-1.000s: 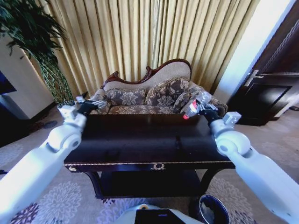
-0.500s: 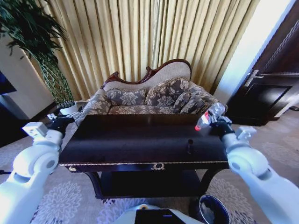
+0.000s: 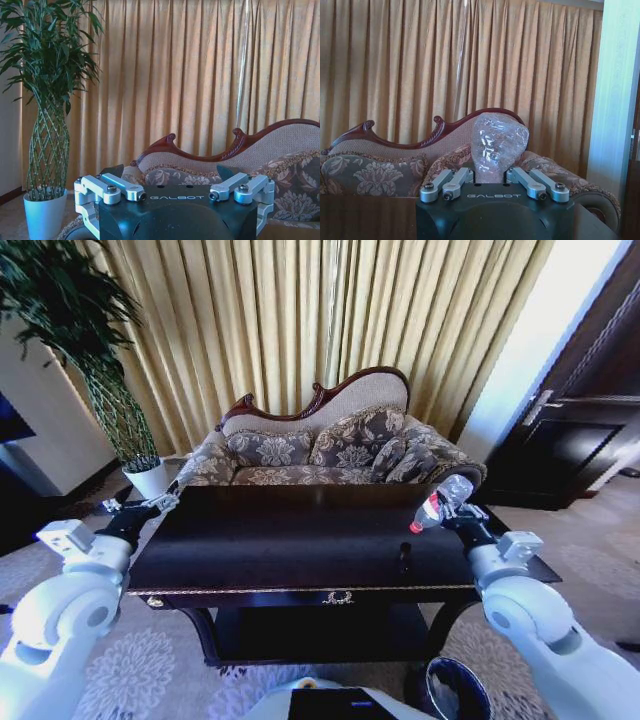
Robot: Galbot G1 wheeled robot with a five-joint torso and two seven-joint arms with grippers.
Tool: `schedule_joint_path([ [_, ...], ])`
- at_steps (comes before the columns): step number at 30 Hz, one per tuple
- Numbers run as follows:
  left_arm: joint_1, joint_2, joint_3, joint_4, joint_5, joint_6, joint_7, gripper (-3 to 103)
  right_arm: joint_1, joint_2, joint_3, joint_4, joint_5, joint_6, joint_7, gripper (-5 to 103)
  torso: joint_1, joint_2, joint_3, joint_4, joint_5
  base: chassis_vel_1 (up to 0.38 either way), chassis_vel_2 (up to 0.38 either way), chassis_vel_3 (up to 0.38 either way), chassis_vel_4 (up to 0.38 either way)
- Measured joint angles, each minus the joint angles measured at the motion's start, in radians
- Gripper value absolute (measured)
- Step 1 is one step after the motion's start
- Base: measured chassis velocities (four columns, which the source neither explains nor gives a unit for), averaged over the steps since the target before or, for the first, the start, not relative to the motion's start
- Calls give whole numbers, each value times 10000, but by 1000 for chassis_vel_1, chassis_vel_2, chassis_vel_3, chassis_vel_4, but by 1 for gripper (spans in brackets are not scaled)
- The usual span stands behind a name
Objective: Move to the front of the table and place the trash on the table into the trash bin.
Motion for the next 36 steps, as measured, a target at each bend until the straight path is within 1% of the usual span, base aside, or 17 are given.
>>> schedule_joint_path([
  [1,-10,20,-1,0,0,0,42,100,-2,7,0,13,2,0,0,24,0,0,0,0,1,0,0,0,0],
  [3,-62,99,-2,71,-3,-63,321,100,0,14,-30,89,25,1,0,24,0,0,0,0,2,0,0,0,0],
  [5,-83,119,5,105,-14,-131,396,100,5,14,-51,125,39,2,0,24,0,0,0,0,1,0,0,0,0],
  [8,-165,186,29,215,-236,-343,727,100,28,-30,-114,250,84,12,-70,24,2,-2,0,-1,1,0,0,0,0],
  [10,-190,220,12,228,-355,-388,905,100,39,-104,-110,314,103,71,-338,24,3,-2,1,1,0,0,0,0,0],
  [12,-189,226,3,227,-366,-389,944,100,43,-126,-105,326,108,87,-401,24,3,-2,1,0,1,0,0,0,0],
  [15,-156,263,-41,202,-388,-389,1105,100,46,-234,-39,437,213,122,-797,24,2,-2,1,0,1,31,-38,-27,41],
  [16,-156,263,-41,202,-388,-389,1105,100,46,-234,-39,437,213,122,-797,24,2,-2,1,0,1,58,-57,-41,78],
  [20,-145,336,-81,173,-416,-380,1214,100,37,-282,-27,561,286,128,-1190,24,2,-2,0,-1,2,68,-64,-61,75],
  [36,-35,335,-118,32,-429,-341,1190,100,-1,-240,-117,583,264,129,-1221,24,1,-1,0,0,1,78,-78,-82,77],
])
